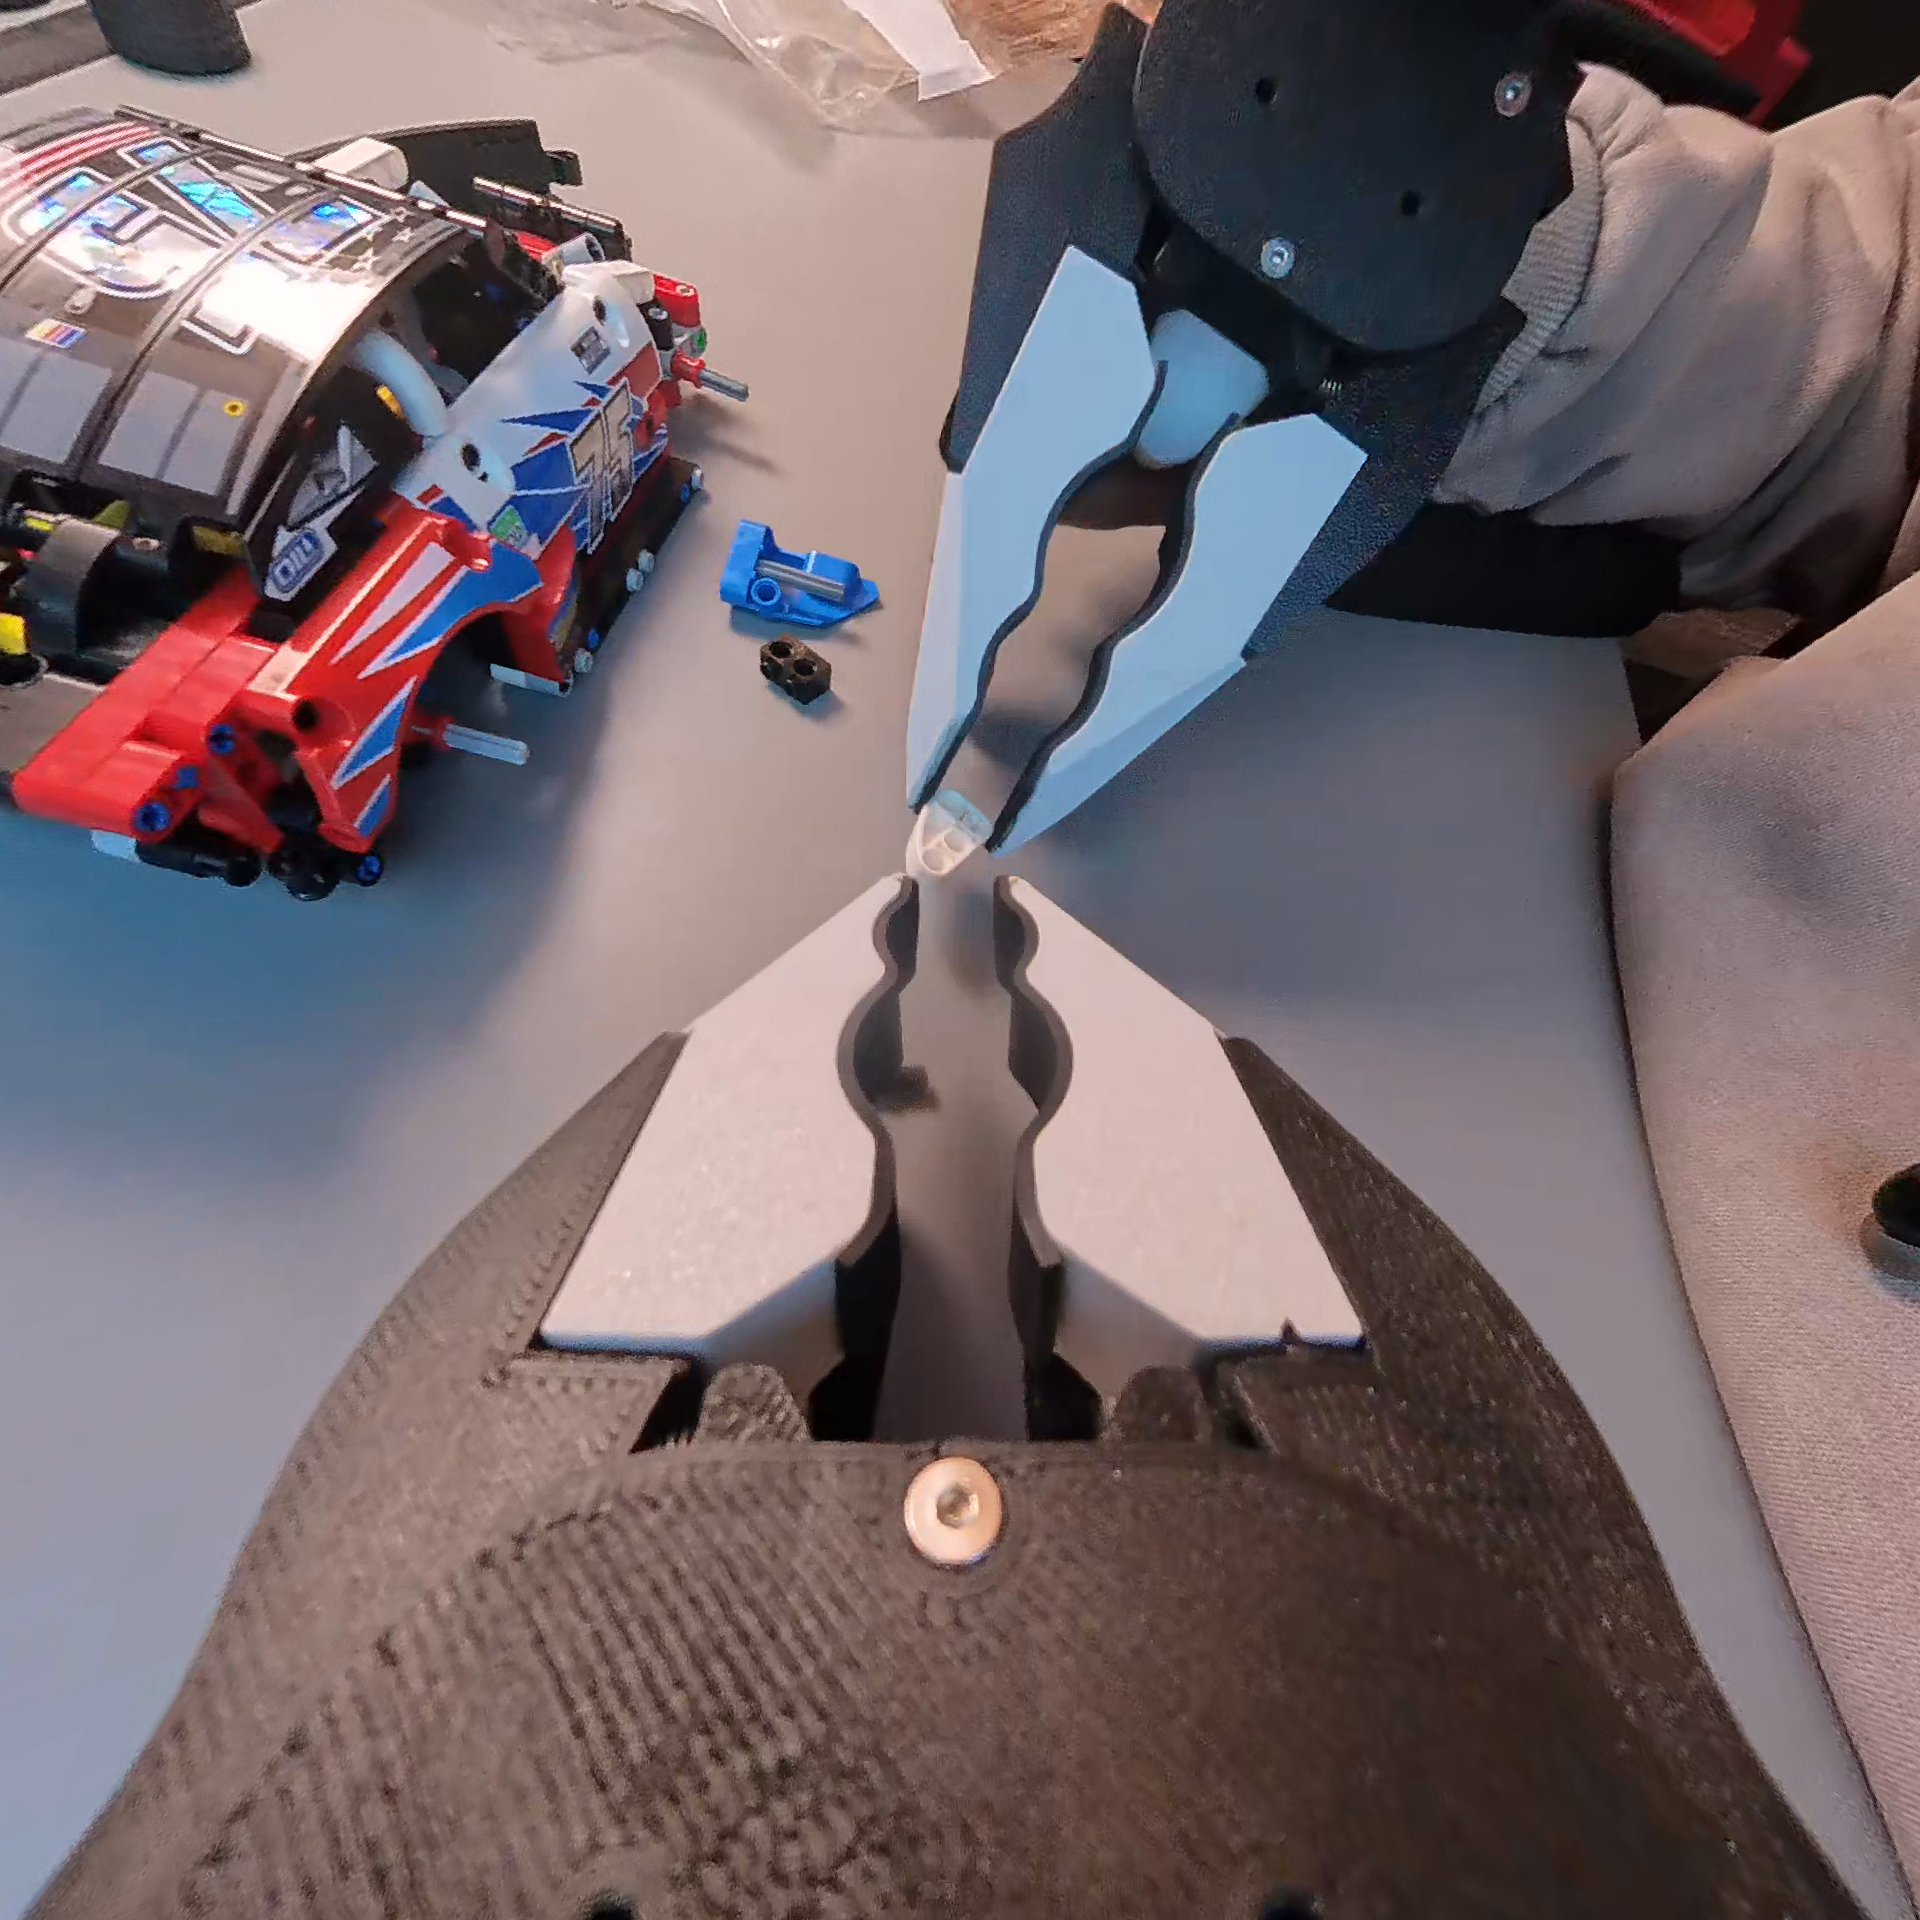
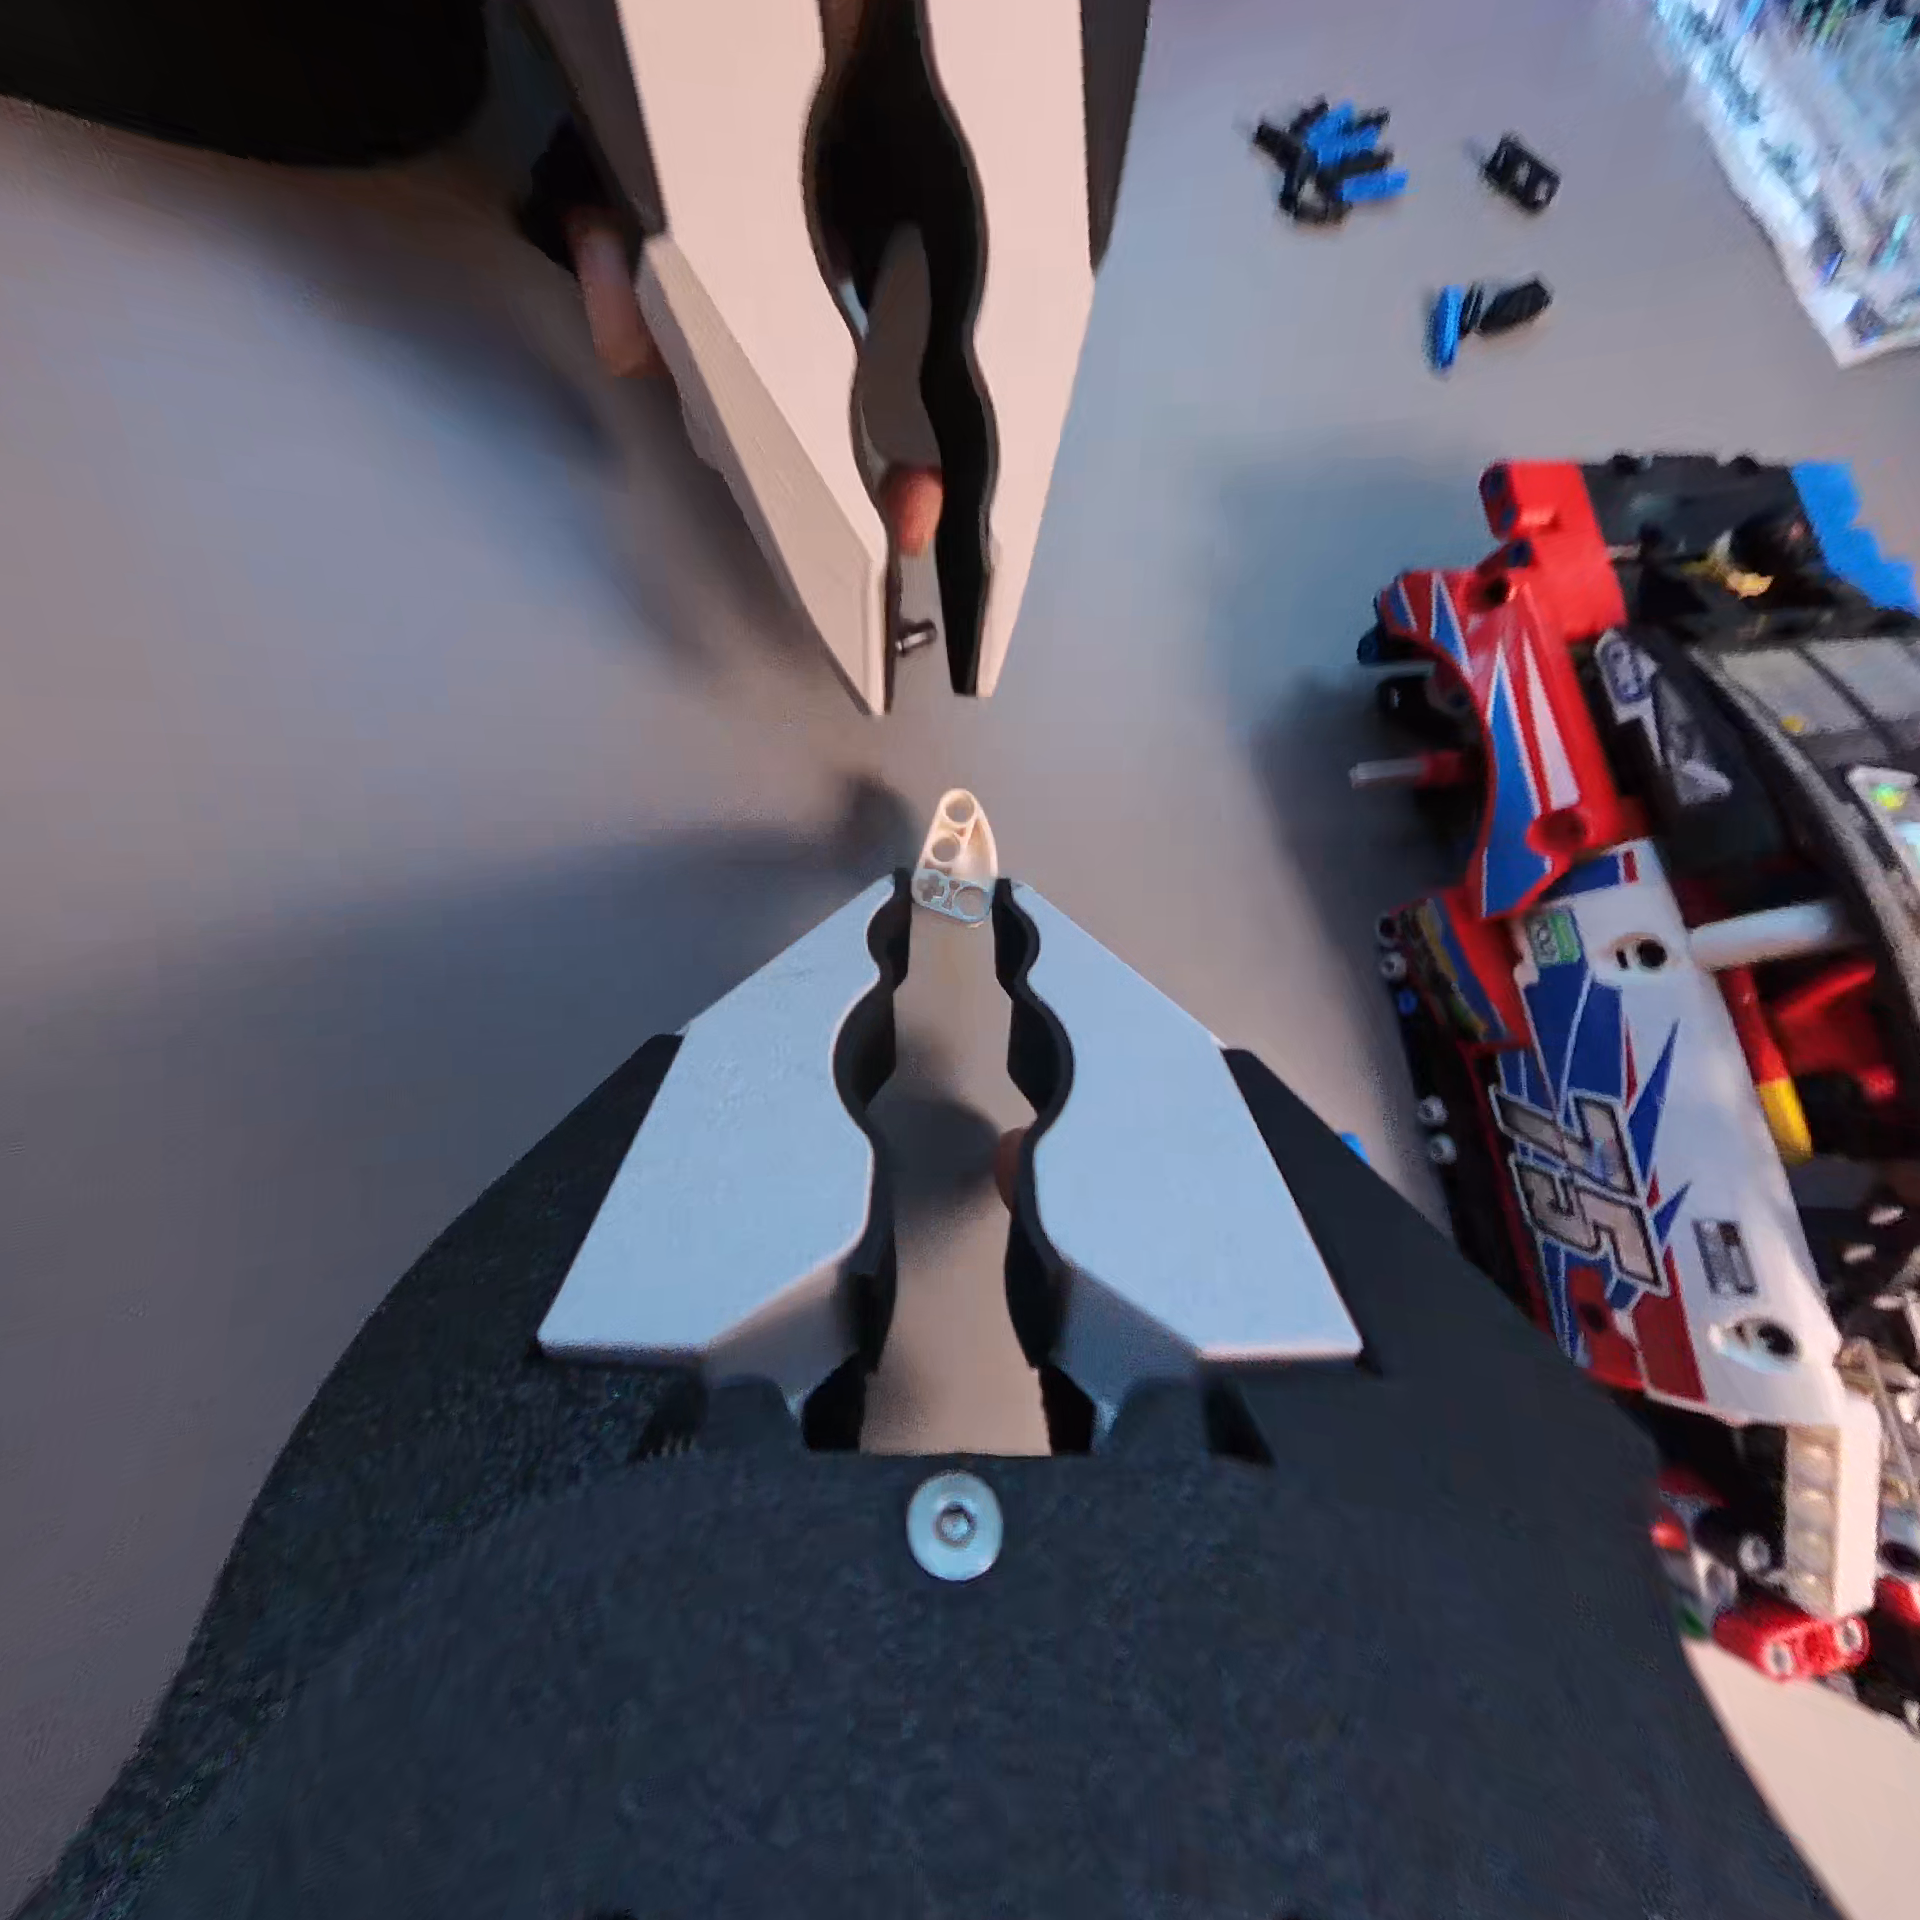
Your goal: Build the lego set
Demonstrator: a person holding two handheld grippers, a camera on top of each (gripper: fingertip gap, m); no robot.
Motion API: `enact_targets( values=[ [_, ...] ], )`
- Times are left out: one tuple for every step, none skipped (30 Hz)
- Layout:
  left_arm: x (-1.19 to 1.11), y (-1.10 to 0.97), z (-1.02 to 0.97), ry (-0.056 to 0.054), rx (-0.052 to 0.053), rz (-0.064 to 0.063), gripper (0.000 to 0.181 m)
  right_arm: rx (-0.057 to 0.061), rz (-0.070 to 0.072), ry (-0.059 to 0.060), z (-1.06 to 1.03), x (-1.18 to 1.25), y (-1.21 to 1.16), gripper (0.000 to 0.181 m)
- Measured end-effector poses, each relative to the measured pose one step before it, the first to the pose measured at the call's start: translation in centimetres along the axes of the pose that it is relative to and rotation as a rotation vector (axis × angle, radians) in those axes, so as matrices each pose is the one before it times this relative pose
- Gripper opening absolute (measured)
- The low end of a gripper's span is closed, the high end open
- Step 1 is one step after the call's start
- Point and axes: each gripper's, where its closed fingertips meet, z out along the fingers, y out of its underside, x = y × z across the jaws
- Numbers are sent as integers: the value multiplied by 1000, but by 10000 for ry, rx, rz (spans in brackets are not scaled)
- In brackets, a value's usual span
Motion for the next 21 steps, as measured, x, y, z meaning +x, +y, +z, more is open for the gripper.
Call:
enact_targets(
  values=[
    [-3, 79, -11, -46, -49, 80, 12, -558, 417, 5, 70, 105, 746, 13],
    [46, 120, 47, -17, -86, 82, 12, -240, 361, 131, -21, 216, 249, 13],
    [102, 134, 94, -4, -107, 101, 12, -170, 355, -63, -81, -100, 81, 13],
    [123, 134, 119, 3, -120, 130, 12, -215, 345, -99, -54, -154, 135, 13],
    [157, 148, 135, 11, -131, 150, 11, -154, 256, 77, -31, 80, 74, 13],
    [154, 136, 109, 3, -119, 154, 9, -177, 83, 60, -3, 0, 168, 13],
    [117, 99, 94, -14, -93, 140, 8, -242, -3, -4, 27, -127, 305, 13],
    [90, 78, 73, -16, -69, 109, 7, -58, -4, 50, -31, -30, 37, 14],
    [55, 42, 34, -8, -42, 67, 7, -42, 59, -80, -36, -191, 43, 15],
    [9, 4, 5, 0, -5, 15, 7, -63, 60, -157, -55, -261, 81, 17],
    [-15, -26, -23, 6, 26, -29, 7, -48, -7, -144, -59, -247, 61, 19],
    [-50, -48, -39, 6, 41, -55, 7, -30, -56, -77, -40, -177, 62, 19],
    [-54, -46, -46, 5, 41, -61, 7, -50, -59, -57, -18, -161, 71, 19],
    [-52, -38, -48, 2, 35, -50, 7, -31, -29, -72, -4, -194, 9, 19],
    [-38, -21, -29, -1, 21, -30, 7, -17, -34, -133, 24, -287, -39, 18],
    [-21, 10, -20, -7, 1, -11, 7, 22, -23, -107, 51, -256, -108, 17],
    [-15, 15, -8, -7, -11, 6, 7, 37, -33, -56, 68, -174, -137, 15],
    [8, 17, -4, -6, -11, 18, 7, 44, -75, -62, 81, -185, -139, 13],
    [7, 16, -3, -5, -11, 20, 7, 60, -93, -49, 63, -180, -155, 11],
    [-1, 21, -11, -7, -12, 19, 7, 111, -114, -68, 79, -189, -215, 9],
    [1, 28, -5, -6, -11, 16, 7, 174, -150, -115, 70, -260, -266, 8]
  ],
)
